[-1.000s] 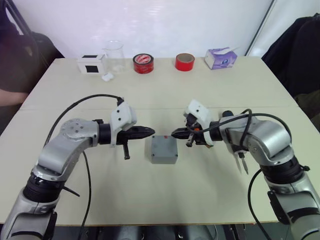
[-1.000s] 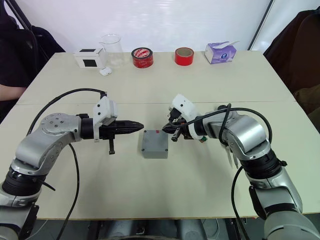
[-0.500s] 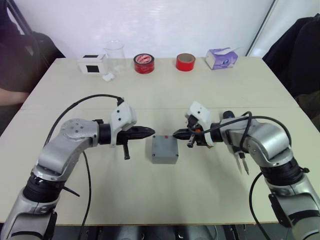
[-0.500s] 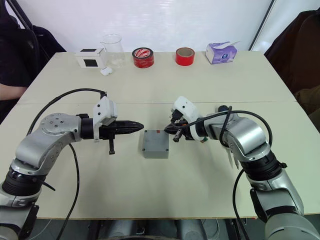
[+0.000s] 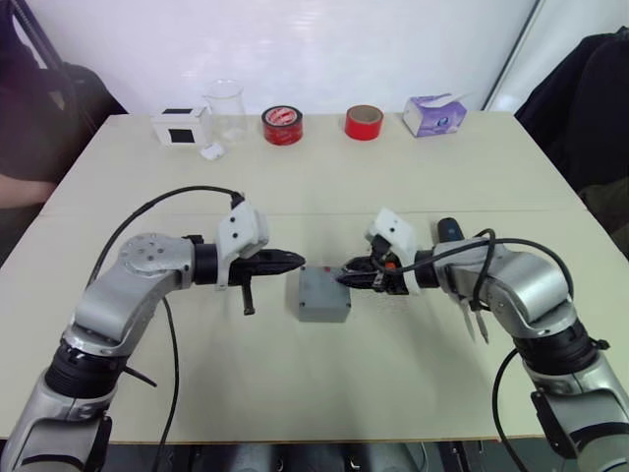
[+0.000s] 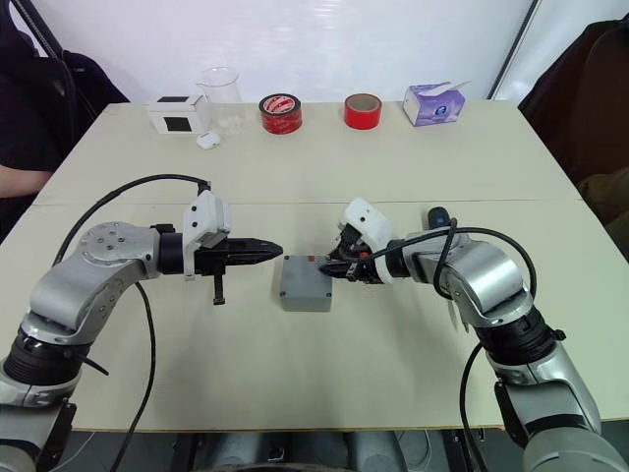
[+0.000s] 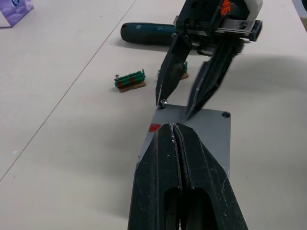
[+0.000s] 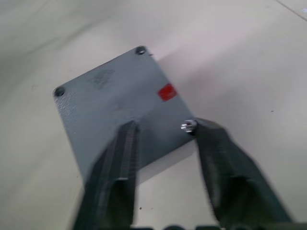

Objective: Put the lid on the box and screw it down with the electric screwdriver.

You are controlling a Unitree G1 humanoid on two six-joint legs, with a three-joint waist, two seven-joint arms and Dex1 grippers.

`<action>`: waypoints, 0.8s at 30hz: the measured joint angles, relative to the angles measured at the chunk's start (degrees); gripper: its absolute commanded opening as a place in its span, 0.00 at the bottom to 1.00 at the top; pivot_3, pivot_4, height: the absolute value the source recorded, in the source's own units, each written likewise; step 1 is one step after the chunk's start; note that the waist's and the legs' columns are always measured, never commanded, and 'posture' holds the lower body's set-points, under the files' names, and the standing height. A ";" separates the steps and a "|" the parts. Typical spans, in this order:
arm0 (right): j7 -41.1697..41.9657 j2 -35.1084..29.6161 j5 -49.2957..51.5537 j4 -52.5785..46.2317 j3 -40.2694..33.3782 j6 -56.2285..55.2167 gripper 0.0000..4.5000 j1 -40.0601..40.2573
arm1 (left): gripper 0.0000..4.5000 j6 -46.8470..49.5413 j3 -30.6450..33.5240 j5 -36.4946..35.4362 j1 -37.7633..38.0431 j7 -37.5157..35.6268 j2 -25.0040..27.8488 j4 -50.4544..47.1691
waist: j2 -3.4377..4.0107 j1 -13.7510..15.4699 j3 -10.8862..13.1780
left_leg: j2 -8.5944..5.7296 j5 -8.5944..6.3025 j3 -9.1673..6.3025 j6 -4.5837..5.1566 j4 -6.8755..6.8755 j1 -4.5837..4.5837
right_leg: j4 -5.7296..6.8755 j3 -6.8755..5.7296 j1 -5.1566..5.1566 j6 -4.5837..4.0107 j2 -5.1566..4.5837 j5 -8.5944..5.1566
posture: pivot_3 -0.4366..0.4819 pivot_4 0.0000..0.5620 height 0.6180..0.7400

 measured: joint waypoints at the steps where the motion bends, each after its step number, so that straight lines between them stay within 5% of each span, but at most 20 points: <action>1: -0.01 -0.42 0.11 -0.02 -0.18 0.40 0.75 -0.07 | 0.00 0.00 0.00 -0.01 0.00 -0.06 0.00 0.00 | 0.00 0.04 0.00 | 0.00 0.00 0.00 0.00 0.00 0.00 | 0.00 0.00 0.00 0.00 0.00 0.00 | 0.48 0.27 1.00; 4: 0.03 -2.98 1.07 -0.54 -2.46 2.03 0.98 -0.35 | 0.00 0.00 -0.03 -0.03 -0.01 -0.39 -0.02 -0.02 | 0.00 0.05 0.00 | -0.02 0.00 0.00 0.00 0.00 -0.01 | -0.01 0.00 0.00 0.00 -0.02 0.00 | 0.48 0.27 1.00; 15: 2.71 -18.41 3.82 -2.27 -8.74 9.85 0.98 -3.73 | 0.00 -0.07 -1.60 -1.38 -0.81 -1.65 -1.90 -1.41 | 0.00 0.11 0.01 | 0.00 -0.01 0.00 0.01 0.00 -0.02 | -0.05 0.01 0.00 0.00 -0.05 0.00 | 0.48 0.27 1.00; 20: 4.26 -26.28 1.15 4.07 -1.24 14.44 0.98 -6.98 | 0.00 -0.44 -1.89 -2.35 -1.78 -2.60 -2.23 -2.27 | 0.01 -0.23 0.01 | 0.03 -0.01 0.03 0.01 0.00 0.01 | -0.04 0.05 0.00 -0.01 -0.04 0.00 | 0.48 0.27 1.00; 24: 4.54 -26.43 -2.02 13.97 5.32 16.67 0.98 -12.61 | 0.00 -0.72 -2.54 -2.39 -2.20 -2.59 -3.27 -2.73 | 0.01 -0.37 0.01 | 0.04 -0.01 0.06 0.01 -0.03 0.03 | -0.04 0.08 -0.01 -0.02 0.04 -0.01 | 0.48 0.27 1.00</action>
